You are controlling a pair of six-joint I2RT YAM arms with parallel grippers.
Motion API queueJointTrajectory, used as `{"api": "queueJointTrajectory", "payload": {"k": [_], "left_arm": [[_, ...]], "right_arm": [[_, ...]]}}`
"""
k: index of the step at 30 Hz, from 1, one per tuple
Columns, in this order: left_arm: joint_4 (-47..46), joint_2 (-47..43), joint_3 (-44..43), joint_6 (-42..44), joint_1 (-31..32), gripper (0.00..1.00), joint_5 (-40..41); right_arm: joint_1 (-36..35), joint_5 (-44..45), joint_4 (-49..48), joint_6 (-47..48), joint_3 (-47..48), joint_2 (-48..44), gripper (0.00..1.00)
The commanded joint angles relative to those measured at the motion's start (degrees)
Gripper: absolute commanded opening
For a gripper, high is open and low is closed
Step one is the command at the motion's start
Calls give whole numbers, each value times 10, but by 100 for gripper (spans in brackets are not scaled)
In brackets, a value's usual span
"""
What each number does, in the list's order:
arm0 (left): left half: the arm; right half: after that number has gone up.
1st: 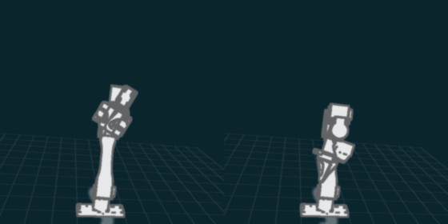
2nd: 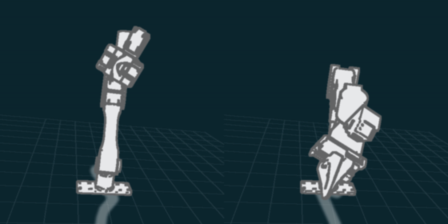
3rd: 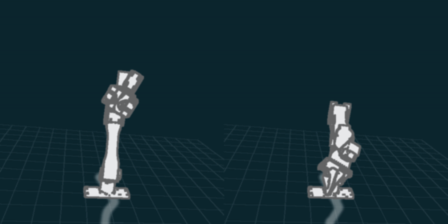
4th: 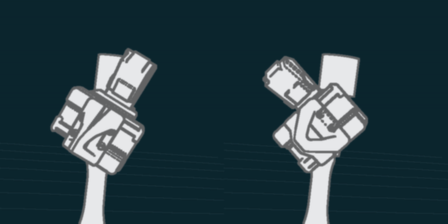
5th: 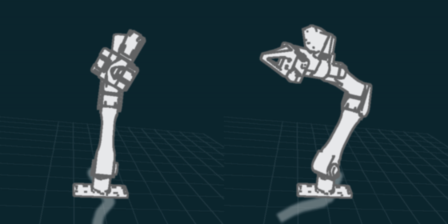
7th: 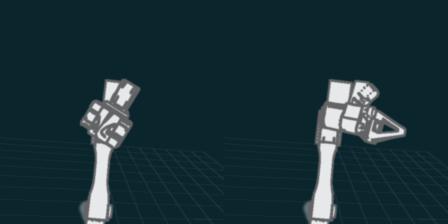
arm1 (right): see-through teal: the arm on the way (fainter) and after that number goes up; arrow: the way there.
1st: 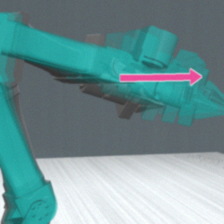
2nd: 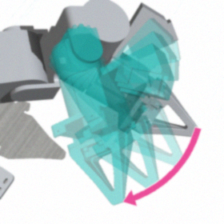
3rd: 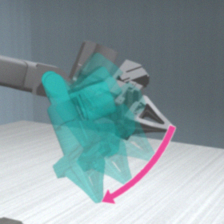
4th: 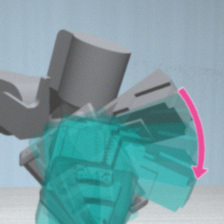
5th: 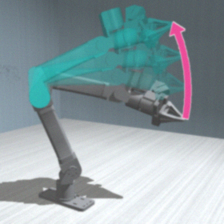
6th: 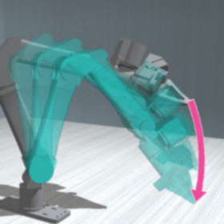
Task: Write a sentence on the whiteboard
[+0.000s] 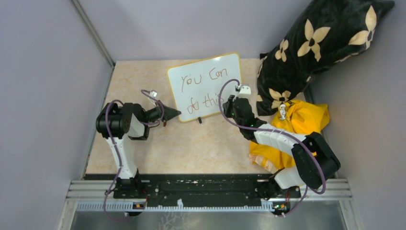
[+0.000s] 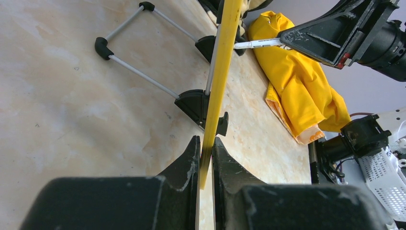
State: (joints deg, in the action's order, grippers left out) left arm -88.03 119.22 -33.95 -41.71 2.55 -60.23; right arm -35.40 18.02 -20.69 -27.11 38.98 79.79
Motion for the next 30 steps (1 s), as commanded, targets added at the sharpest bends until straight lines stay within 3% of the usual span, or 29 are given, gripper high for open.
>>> {"api": "queueJointTrajectory", "payload": {"k": [1,17,22,30], "left_arm": [[15,5,-4,-2,4,0,-5],[15,5,-6,-2,4,0,-6],[15,6,-6,-2,4,0,-8],[15,5,-5,-2,4,0,-7]], "right_arm": [[0,3,-5,-1,7,-42,0],[-19,84,27,56,-62,-276,0],[-100,201,-1,134,-68,-273,0],[-108,291,-37,89,-74,-184,0]]}}
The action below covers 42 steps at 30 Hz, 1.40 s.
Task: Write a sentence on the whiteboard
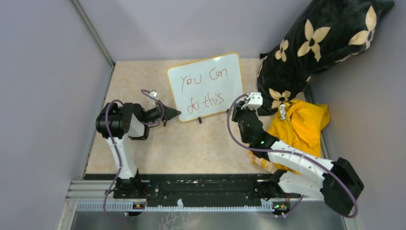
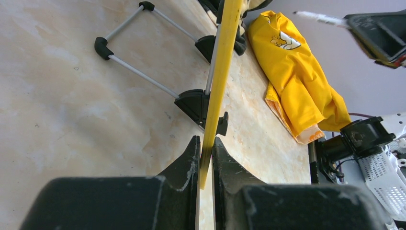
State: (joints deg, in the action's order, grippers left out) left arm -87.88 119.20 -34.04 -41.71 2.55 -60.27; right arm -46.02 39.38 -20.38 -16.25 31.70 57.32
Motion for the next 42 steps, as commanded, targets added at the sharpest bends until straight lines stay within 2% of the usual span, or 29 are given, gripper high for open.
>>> {"api": "queueJointTrajectory", "payload": {"k": [1,7,15,28,42], "left_arm": [[13,5,-4,-2,4,0,-6],[13,5,-4,-2,4,0,-5],[13,5,-4,-2,4,0,-6],[14,5,-4,-2,4,0,-6],[14,5,-4,-2,4,0,-6]], "right_arm": [[1,79,-41,-32,-2,49,0],[49,24,-51,-117,-9,78,0],[96,-24,-87,-142,-25,79,0],[98,-64,-120,-127,-15,108,0],[99,-68,-137,-128,17,163,0]]}}
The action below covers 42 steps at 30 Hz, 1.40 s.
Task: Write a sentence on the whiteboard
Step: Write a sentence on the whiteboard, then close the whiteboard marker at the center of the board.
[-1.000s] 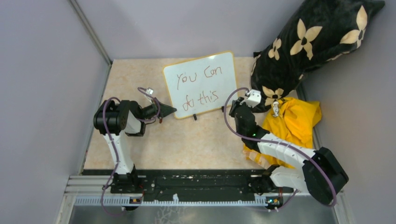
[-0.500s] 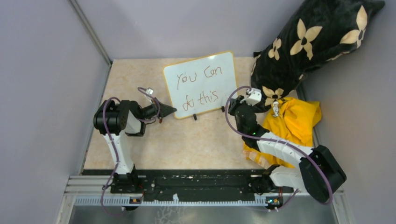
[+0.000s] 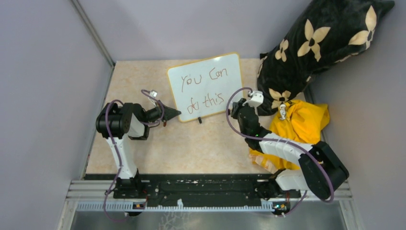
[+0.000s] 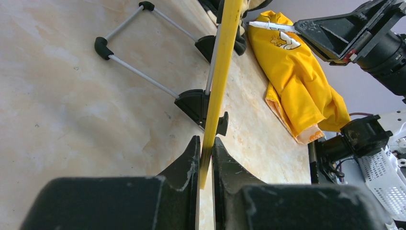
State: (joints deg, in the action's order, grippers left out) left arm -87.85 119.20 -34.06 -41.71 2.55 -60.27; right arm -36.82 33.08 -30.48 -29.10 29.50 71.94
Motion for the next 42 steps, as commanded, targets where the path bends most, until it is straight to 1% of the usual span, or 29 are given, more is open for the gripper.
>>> {"api": "queueJointTrajectory", "payload": {"k": [1,13,42], "left_arm": [[14,5,-4,-2,4,0,-6],[14,6,-5,-2,4,0,-5],[13,5,-3,-2,4,0,-6]], "right_arm": [[7,-5,-36,0,42,24,0],[16,-13,-41,-5,57,55,0],[26,-21,-44,-6,54,68,0]]}}
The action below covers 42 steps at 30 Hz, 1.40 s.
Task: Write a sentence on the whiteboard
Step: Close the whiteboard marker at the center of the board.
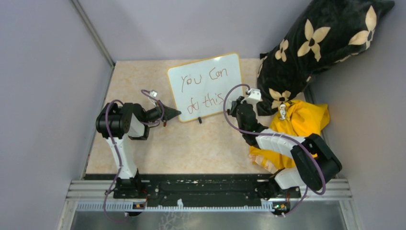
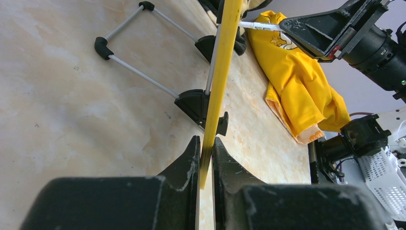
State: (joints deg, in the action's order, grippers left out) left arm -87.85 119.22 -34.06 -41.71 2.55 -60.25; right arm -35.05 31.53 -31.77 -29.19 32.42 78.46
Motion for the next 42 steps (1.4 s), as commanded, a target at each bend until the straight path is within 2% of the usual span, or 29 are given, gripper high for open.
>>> {"api": "queueJointTrajectory", "payload": {"k": [1,24,37,42], "left_arm": [[14,5,-4,-2,4,0,-6],[14,5,-4,-1,4,0,-5],[15,5,-4,-1,4,0,-4],[12,5,-3,0,4,0,-4]], "right_arm": [[9,-5,-31,-4,25,4,0],[12,-5,-16,-9,15,9,0],[12,-7,-4,-10,10,-13,0],[12,-12,5,-11,15,-51,0]]}}
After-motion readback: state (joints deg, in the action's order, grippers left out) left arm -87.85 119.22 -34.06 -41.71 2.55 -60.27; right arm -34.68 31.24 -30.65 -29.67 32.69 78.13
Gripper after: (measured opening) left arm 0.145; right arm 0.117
